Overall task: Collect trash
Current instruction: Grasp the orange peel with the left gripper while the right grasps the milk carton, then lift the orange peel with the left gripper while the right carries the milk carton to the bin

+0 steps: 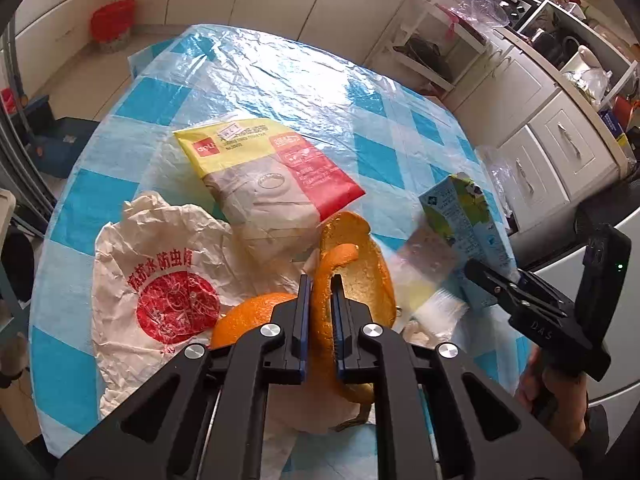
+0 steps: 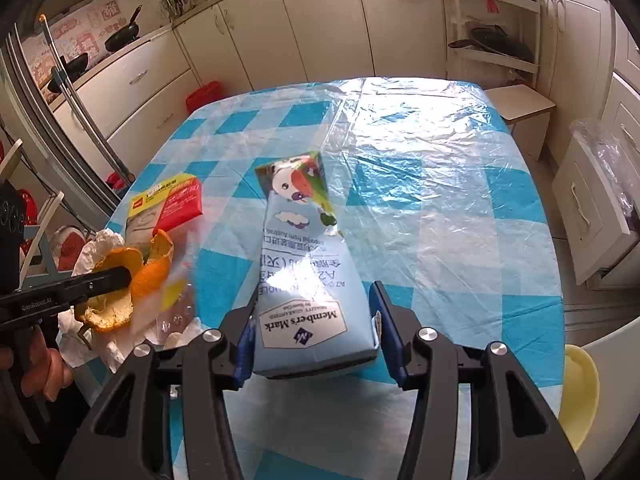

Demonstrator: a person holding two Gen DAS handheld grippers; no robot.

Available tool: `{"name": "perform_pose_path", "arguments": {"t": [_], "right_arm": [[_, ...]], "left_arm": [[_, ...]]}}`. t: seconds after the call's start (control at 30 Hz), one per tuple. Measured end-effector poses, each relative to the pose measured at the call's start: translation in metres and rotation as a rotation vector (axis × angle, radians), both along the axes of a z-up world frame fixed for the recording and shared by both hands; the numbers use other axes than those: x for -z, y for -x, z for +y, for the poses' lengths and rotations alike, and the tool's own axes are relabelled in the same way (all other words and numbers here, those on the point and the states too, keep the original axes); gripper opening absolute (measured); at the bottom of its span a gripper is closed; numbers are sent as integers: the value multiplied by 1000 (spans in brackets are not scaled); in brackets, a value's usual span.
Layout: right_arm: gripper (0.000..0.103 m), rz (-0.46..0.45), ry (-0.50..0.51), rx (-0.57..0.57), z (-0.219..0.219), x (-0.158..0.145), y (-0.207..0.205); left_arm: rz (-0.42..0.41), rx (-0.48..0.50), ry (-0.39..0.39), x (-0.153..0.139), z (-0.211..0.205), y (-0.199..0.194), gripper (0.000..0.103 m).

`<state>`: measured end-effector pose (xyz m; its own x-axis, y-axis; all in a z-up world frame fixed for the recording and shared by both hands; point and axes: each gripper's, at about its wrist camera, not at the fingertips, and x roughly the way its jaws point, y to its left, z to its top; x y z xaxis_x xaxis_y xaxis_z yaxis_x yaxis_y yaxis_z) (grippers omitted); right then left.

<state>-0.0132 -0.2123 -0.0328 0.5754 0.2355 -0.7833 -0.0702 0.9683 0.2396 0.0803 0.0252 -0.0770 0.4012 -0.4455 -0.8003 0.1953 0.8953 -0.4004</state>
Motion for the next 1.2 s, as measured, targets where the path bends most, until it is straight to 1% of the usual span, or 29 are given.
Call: {"name": "perform_pose_path", "arguments": {"t": [0.07, 0.1, 0.17, 0.23, 0.33, 0.47, 0.63, 0.87, 1.03, 1.2], "right_arm": [[49, -18, -4, -8, 0, -3, 2], [49, -30, -5, -7, -1, -5, 4], [49, -49, -11, 0, -5, -9, 5], [49, -56, -9, 4, -7, -10, 7], [49, -55, -3, 6, -9, -10, 7], [49, -57, -1, 16, -14, -11, 11], [49, -65, -17, 36, -24, -13, 18], [49, -74, -23, 20, -21, -19, 22], [49, -72, -15, 13, -21, -21, 24], [49, -70, -6, 23, -25, -22, 29]], "left_arm": [[-37, 6, 60, -11, 2, 3, 8], [-69, 5, 88, -18, 4, 6, 8], [-106, -11, 109, -27, 7, 9, 8], [-124, -35, 81, -30, 9, 10, 8], [-119, -51, 8, -25, 6, 10, 8], [-145, -51, -17, -29, 2, 12, 8], [-195, -66, -83, -36, -3, 17, 8], [-196, -79, -93, -35, -5, 17, 8], [-222, -81, -112, -39, -5, 22, 8], [-261, -75, -174, -42, -12, 27, 8]]}}
